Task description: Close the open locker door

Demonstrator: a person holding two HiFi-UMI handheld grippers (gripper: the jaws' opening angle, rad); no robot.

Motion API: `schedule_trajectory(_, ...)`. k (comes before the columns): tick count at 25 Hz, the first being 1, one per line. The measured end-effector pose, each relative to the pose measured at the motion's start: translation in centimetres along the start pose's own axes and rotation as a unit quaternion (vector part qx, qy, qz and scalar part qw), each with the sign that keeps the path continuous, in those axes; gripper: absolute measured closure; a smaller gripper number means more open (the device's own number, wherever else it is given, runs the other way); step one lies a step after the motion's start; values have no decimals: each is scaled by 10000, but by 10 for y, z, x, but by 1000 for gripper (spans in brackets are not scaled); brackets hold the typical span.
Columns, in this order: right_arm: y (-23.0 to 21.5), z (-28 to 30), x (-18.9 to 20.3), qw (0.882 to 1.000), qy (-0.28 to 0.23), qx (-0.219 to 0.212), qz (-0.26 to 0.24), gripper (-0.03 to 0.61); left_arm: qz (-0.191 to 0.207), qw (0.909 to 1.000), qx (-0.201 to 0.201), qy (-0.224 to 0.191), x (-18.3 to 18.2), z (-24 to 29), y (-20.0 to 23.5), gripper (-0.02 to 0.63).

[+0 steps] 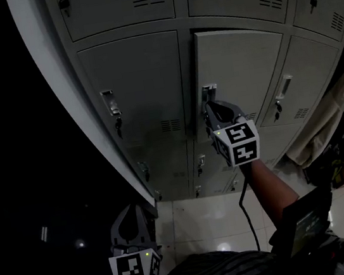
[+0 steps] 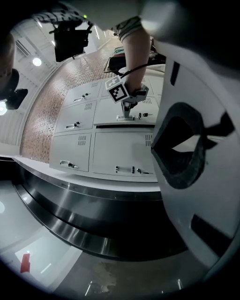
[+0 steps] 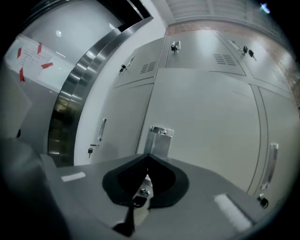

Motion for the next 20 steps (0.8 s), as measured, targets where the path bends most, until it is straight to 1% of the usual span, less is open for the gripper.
schedule_trajectory(5,-12,28,6,9999,112,14,89,577,-2,9999,-131,-67,-4,12,9,609)
schedule_trajectory(10,-21,43,12,9997,177,37,171,577,-19,9998,-207,3,-6,16,9,609)
schedule_trajectory(14,-24,47,13,9997,195,32,153,575,13,9996,-292,8,-6,17,10,609)
schedule_trajectory(20,-23,43,11,9997,178,-55,163,577,18,9997,-225,78,-11,17,3,609)
Point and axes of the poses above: the fingertips, and each gripper's own axes: z forward along the fingers, y to its left, x out of its underside, the point moved 9 cm from there along -z, backward along the fingers, and after that the axes turned 14 degrees about -x, right-handed, at the moved point
